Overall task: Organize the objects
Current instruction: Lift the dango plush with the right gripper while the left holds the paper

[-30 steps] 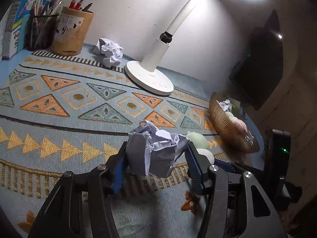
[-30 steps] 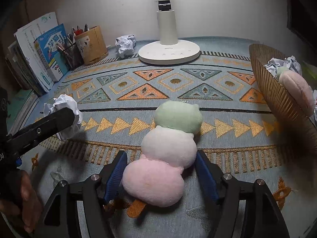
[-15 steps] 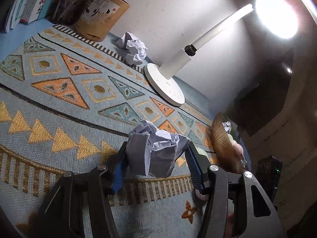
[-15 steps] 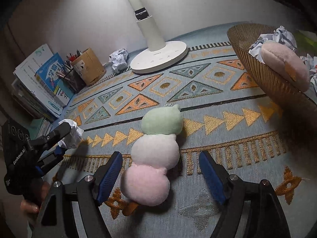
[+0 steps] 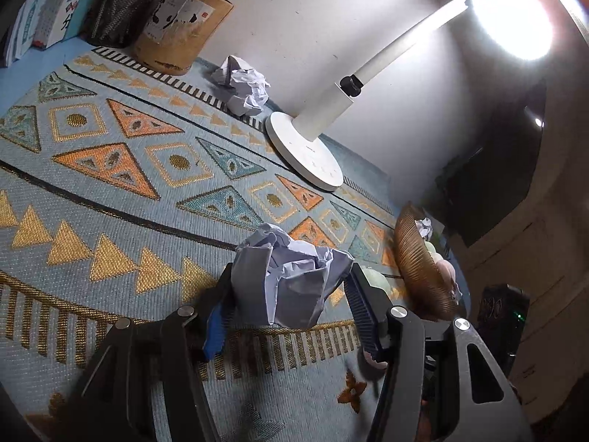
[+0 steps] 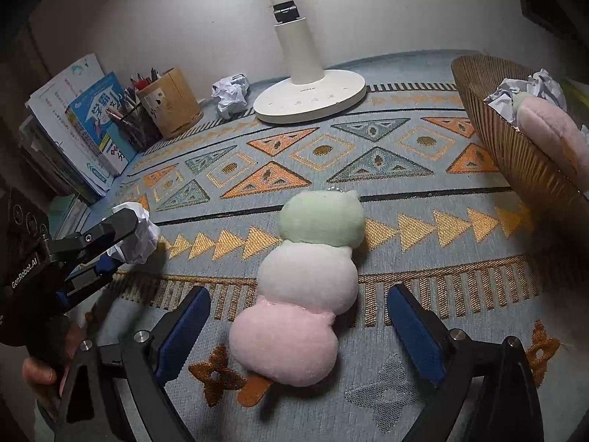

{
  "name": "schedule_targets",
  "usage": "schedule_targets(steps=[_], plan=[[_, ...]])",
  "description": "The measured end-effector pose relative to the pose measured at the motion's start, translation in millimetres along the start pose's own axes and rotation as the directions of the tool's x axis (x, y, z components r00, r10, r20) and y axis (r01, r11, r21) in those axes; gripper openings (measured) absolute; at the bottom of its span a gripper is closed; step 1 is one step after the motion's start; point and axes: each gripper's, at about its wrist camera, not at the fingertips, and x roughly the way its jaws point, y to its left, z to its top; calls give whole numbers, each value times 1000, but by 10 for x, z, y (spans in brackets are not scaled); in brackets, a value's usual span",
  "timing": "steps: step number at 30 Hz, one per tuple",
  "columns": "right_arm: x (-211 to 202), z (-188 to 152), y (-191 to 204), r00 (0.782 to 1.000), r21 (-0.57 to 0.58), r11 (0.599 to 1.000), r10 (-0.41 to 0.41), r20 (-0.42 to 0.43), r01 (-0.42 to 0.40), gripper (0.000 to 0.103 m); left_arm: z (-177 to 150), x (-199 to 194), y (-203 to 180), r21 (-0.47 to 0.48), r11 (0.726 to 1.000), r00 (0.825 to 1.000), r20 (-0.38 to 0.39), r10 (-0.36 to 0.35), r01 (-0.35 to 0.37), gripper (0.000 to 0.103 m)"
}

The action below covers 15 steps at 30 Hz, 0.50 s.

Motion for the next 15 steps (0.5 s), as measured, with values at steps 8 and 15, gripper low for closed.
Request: schedule_targets(steps=[8, 15], plan=[[55, 6, 38, 1000, -29, 999, -18, -17, 17, 103, 38, 37, 169, -96, 994, 998, -29, -62, 59, 54], [115, 53, 116, 993, 8, 995, -99, -58, 99, 103, 49, 34, 172, -100, 992, 997, -25, -74, 71, 54]])
